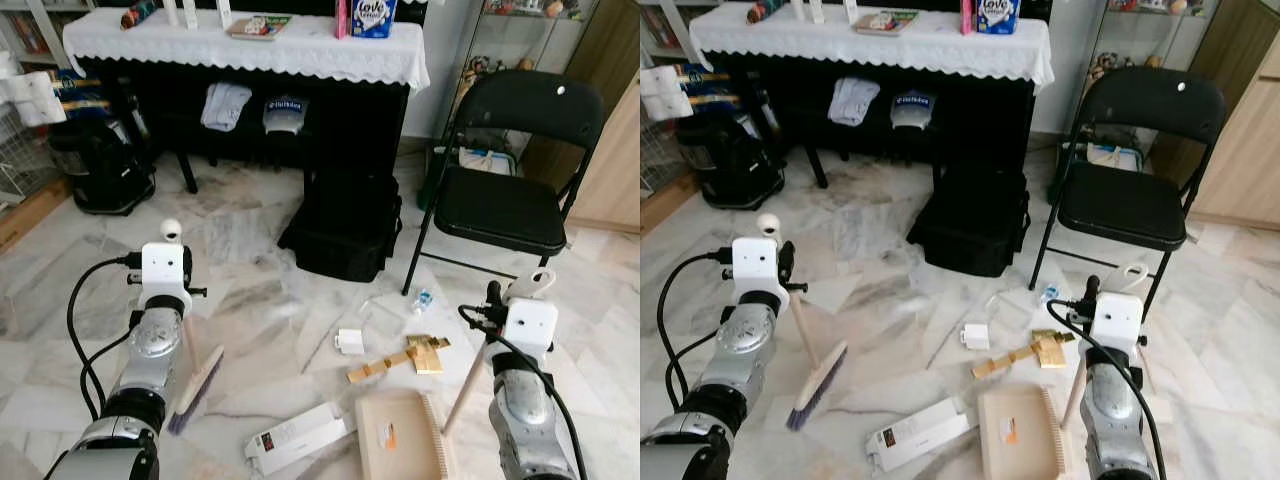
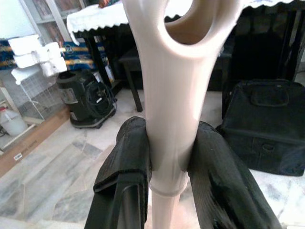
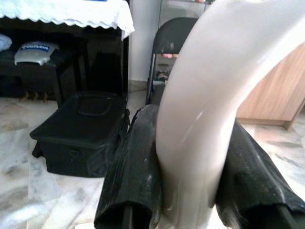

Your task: Sweep floor

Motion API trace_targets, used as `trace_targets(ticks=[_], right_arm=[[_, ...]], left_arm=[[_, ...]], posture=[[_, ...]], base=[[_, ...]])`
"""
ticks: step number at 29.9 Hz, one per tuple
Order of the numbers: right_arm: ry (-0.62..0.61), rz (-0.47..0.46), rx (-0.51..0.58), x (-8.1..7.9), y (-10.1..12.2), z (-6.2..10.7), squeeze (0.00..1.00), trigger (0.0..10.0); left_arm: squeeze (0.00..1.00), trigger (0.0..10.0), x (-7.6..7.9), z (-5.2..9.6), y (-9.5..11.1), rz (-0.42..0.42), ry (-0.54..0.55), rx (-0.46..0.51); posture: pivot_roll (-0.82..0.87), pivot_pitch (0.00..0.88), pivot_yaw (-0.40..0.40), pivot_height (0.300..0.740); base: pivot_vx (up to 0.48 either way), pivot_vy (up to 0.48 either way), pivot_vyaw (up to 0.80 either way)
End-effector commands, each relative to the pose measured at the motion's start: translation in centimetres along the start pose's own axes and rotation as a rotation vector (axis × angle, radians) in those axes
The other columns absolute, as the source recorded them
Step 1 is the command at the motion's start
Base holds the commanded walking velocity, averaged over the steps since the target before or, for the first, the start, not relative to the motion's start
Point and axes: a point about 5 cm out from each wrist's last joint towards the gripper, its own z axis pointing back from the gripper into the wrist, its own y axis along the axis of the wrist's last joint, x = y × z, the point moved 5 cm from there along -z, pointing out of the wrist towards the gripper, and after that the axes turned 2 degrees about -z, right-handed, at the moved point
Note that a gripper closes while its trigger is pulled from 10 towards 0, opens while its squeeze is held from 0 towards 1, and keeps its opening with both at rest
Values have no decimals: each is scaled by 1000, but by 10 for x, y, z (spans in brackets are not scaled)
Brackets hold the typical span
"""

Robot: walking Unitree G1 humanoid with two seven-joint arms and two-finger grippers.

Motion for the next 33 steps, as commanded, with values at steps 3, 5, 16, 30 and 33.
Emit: trace_targets(ticks=[3, 5, 16, 30, 33], right_arm=[[-28, 4, 35, 6, 10, -3, 0, 10000], [-49, -2, 24, 10, 10, -3, 0, 10000], [-264, -29, -156, 44, -12, 21, 0, 10000], [-466, -194, -789, 68, -103, 123, 0, 10000], [-483, -262, -873, 64, -109, 144, 0, 10000]], left_arm=[[0, 10000, -14, -2, 12, -28, 37, 53], [0, 10000, -21, -3, 16, -55, 46, 69], [0, 10000, -58, 6, 8, -618, 16, 21], [0, 10000, -72, 40, -58, -1133, -259, -294], [0, 10000, -72, 52, -76, -1148, -326, -380]], posture=[[-40, 18, 0, 740], [-41, 12, 0, 740], [-33, 0, 1, 740], [-44, 0, -3, 740], [-52, 0, -6, 740]], base=[[0, 0, 0], [0, 0, 0], [0, 0, 0], [0, 0, 0], [0, 0, 0]])
